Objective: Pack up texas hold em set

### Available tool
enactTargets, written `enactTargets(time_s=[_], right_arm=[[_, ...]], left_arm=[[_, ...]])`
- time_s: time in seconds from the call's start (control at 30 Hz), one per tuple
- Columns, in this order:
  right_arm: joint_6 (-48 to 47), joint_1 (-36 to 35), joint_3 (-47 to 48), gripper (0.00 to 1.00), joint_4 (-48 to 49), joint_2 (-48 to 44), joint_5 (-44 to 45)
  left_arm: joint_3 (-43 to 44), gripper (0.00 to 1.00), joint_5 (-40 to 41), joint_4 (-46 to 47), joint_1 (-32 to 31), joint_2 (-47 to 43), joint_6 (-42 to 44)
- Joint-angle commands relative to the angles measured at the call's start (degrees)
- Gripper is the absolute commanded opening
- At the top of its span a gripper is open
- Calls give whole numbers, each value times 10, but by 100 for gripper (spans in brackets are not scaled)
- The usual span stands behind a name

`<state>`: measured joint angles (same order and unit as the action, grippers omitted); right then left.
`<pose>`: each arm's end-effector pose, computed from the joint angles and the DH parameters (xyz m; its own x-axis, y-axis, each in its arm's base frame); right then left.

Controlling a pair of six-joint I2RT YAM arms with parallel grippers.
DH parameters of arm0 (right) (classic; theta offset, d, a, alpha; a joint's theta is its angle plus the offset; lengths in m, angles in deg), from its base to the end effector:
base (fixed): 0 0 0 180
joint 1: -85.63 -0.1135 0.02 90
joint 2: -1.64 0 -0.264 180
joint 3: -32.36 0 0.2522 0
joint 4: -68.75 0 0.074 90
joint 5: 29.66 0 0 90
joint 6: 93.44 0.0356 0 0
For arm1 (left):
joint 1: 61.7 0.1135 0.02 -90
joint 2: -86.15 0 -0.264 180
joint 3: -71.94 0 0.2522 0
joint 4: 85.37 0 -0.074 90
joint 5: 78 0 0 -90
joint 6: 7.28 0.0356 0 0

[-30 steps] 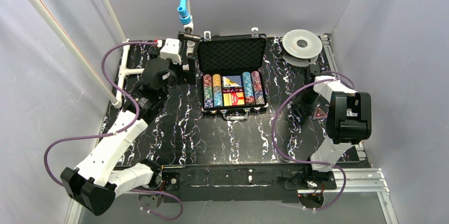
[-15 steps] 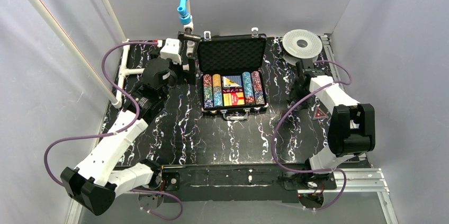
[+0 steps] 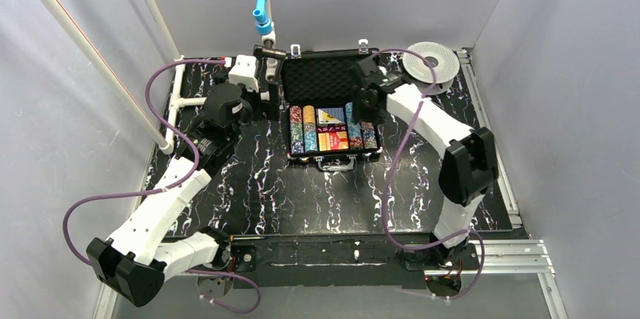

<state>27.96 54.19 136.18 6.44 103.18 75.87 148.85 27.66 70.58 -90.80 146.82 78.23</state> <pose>0.3283 0.1895 0.2884 -0.8332 0.0790 -0.5472 0.0535 0.9966 0.0623 0.2145 -0.1084 0.3995 -0.1367 -0.0102 -0.9906 0.2246 0.9736 -0.0410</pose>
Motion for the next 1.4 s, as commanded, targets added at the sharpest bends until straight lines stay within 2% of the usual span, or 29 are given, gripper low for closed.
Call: enactTargets(time_s=[0.0, 0.13, 0.33, 0.93, 1.37], right_arm=[[12, -42, 84, 1, -42, 62, 21], [11, -63, 139, 1, -34, 110, 44], [16, -74, 173, 1, 13, 158, 45], [-1, -83, 272, 2, 27, 271, 98], [2, -83, 276, 9, 31, 291, 86]], left_arm=[[-1, 99, 7, 6, -3, 1, 4], [-3, 99, 11, 7, -3, -1, 4], [-5, 100, 16, 8, -3, -5, 4], [-8, 99, 22, 12, -3, -11, 6], [-7, 100, 21, 12, -2, -12, 7]])
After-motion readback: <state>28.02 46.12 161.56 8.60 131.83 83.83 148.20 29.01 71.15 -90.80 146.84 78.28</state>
